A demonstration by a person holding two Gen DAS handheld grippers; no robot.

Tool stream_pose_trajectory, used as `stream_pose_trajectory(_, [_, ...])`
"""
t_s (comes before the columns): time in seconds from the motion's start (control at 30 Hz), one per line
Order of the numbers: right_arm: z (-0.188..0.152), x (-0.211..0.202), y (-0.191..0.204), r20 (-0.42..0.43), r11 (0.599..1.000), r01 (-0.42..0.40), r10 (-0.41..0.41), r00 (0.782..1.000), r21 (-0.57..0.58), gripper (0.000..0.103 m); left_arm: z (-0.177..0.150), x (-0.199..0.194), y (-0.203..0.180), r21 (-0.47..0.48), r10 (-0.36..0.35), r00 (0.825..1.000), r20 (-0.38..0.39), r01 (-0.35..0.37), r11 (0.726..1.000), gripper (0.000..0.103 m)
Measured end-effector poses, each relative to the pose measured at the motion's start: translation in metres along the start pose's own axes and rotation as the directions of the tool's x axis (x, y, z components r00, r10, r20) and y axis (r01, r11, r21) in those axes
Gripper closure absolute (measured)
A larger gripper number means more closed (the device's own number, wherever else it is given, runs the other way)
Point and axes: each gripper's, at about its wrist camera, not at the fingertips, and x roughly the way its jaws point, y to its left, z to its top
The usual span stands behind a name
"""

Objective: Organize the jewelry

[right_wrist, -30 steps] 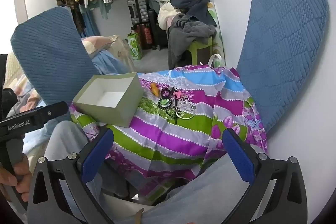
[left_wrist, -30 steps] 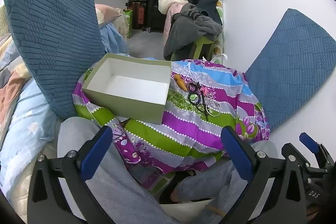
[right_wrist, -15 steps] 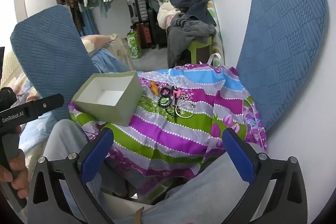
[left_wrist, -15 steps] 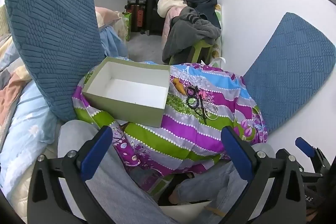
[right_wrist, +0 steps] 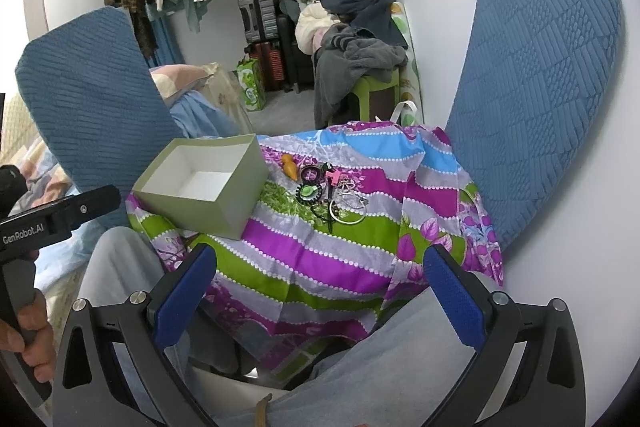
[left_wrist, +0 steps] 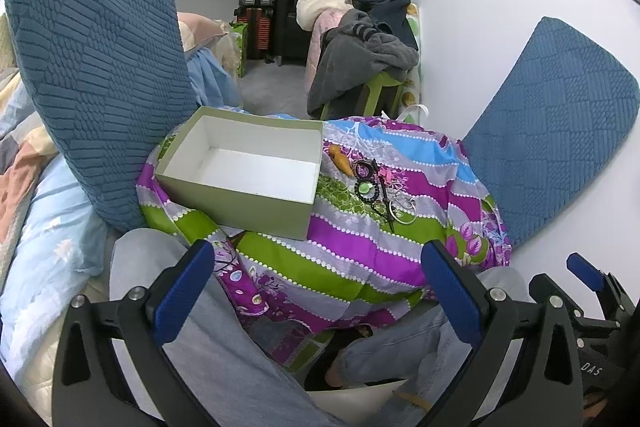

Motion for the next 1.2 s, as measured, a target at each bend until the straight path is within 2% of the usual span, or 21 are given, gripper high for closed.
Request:
stream_pose_trajectory(0.67, [0.0,0.0035,0.0037,0.006,1.0,0.02,-0.02,1.0,-0.003,0.0,-0.0003,0.0029,0.0083,-0.008,0.001,1.0,0.003,-0.001,1.0,0.001])
stream_pose_trajectory(1.2, [0.0047,0.0047,0.0057,0.007,1.0,0.004,-0.004,1.0,0.02,0.0,0.004,0.0036,0.0097,-0.005,-0.005,1.0,0.01,0.005,1.0,0.001])
